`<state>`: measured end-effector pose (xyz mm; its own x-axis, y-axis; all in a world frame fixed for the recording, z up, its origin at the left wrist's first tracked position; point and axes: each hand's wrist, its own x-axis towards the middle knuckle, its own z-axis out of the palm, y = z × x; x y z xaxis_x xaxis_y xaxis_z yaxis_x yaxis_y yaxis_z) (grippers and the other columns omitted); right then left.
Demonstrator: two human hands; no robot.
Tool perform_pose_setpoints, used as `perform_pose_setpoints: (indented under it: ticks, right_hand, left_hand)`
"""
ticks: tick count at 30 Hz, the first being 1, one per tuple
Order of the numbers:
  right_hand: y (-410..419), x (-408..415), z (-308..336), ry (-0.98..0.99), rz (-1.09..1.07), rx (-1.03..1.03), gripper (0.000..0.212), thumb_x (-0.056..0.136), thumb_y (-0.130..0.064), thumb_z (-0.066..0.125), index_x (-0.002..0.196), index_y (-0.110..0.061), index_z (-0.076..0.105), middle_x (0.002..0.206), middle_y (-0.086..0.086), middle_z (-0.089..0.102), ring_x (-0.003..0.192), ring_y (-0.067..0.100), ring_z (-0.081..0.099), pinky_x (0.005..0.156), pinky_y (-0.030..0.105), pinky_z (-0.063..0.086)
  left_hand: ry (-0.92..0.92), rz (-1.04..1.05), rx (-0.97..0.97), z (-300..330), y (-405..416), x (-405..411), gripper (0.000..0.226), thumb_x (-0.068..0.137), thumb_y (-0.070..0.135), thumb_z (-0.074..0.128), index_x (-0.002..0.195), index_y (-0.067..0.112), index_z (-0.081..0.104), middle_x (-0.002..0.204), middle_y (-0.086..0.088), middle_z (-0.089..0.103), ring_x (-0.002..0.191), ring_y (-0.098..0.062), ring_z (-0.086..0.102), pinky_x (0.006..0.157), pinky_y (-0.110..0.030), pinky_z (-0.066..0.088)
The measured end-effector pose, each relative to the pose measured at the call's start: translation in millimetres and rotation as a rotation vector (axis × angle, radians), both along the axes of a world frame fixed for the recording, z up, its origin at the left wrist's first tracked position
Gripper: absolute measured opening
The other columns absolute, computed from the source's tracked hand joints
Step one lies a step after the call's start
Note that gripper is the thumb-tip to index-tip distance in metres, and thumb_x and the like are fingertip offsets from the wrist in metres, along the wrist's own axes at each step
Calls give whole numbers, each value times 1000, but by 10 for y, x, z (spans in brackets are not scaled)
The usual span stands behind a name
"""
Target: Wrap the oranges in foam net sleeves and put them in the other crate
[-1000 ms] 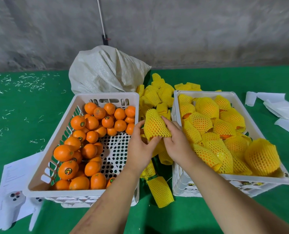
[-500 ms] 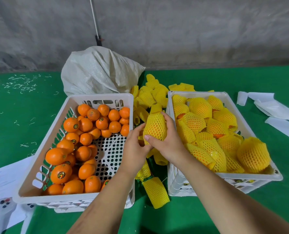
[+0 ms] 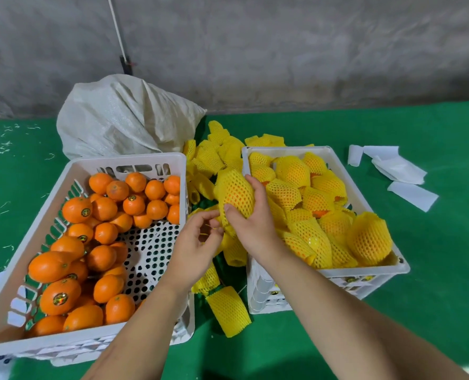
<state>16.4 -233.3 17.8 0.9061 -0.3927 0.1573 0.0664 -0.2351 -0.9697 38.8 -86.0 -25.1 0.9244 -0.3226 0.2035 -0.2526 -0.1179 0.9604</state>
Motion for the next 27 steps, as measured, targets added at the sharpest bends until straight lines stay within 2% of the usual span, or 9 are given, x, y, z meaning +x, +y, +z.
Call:
perform_pose_setpoints:
  ticks: [3, 5, 7, 10, 12, 15, 21, 24, 27]
  right_hand:
    - [-326, -61, 205, -98, -96, -105, 73, 84, -38, 70, 147, -51, 37, 151, -19, 39, 138, -2, 39, 110, 18, 41]
    - [-715, -99, 319, -137, -203, -325, 73, 87, -38, 67, 149, -54, 31, 153, -21, 34, 140, -7, 34, 105, 3, 29]
    - [-1103, -120, 272, -10, -305, -611, 77, 94, -33, 65, 158, -42, 23, 162, -8, 26, 149, 11, 29, 112, 18, 31]
    - [-1332, -192, -32, 501, -229, -805, 89, 97, -47, 57, 163, -35, -1, 171, 6, 1, 156, 33, 15, 121, 50, 30]
    - [-1350, -238, -200, 601, -205, -799, 96, 94, -58, 53, 160, -38, -13, 172, 5, -5, 156, 34, 14, 123, 53, 25]
    - [-1352, -227, -217, 587, -218, -851, 97, 92, -62, 50, 159, -38, -15, 172, 6, -3, 157, 32, 12, 124, 54, 22]
    - [-1311, -278, -167, 557, -192, -843, 88, 93, -56, 55, 159, -43, -3, 168, 6, 3, 150, 40, 26, 112, 55, 41]
    - [-1387, -212, -77, 629, -134, -905, 92, 93, -60, 56, 158, -45, -7, 168, 10, 5, 150, 42, 24, 116, 57, 35]
    - [-1516, -76, 193, 761, -83, -987, 99, 92, -66, 56, 161, -40, -11, 170, 19, 3, 154, 46, 10, 122, 59, 21]
  left_hand:
    - [12, 53, 11, -34, 20, 25, 17, 107, 24, 61, 120, 33, 69, 103, 11, 68, 89, -3, 63, 77, -15, 47]
    - [14, 62, 21, -44, 1, 40, 16, 108, 26, 59, 119, 32, 70, 100, 11, 68, 83, -3, 61, 72, -14, 47]
    - [25, 55, 35, -42, -20, 46, 16, 108, 27, 58, 118, 31, 70, 94, 12, 65, 72, -2, 58, 65, -14, 45]
    - [-2, 44, 109, -42, -50, 54, 15, 108, 24, 59, 115, 33, 69, 92, 10, 62, 69, -3, 57, 62, -13, 42]
    - [-23, 35, 164, -48, -64, 51, 16, 107, 24, 60, 115, 34, 69, 93, 9, 62, 67, -6, 56, 60, -14, 42]
    - [-30, 34, 177, -45, -67, 47, 15, 107, 24, 60, 114, 33, 69, 90, 12, 61, 64, -6, 53, 58, -15, 40]
    - [-13, 40, 163, -28, -52, 35, 15, 107, 24, 60, 115, 32, 70, 94, 9, 63, 68, -7, 55, 60, -16, 42]
    - [-5, 44, 141, -27, -37, 24, 15, 107, 24, 60, 115, 30, 70, 92, 9, 63, 67, -6, 55, 60, -14, 42]
    - [1, 53, 115, -37, -32, 24, 14, 108, 24, 59, 115, 28, 70, 89, 7, 63, 62, -4, 54, 57, -12, 40]
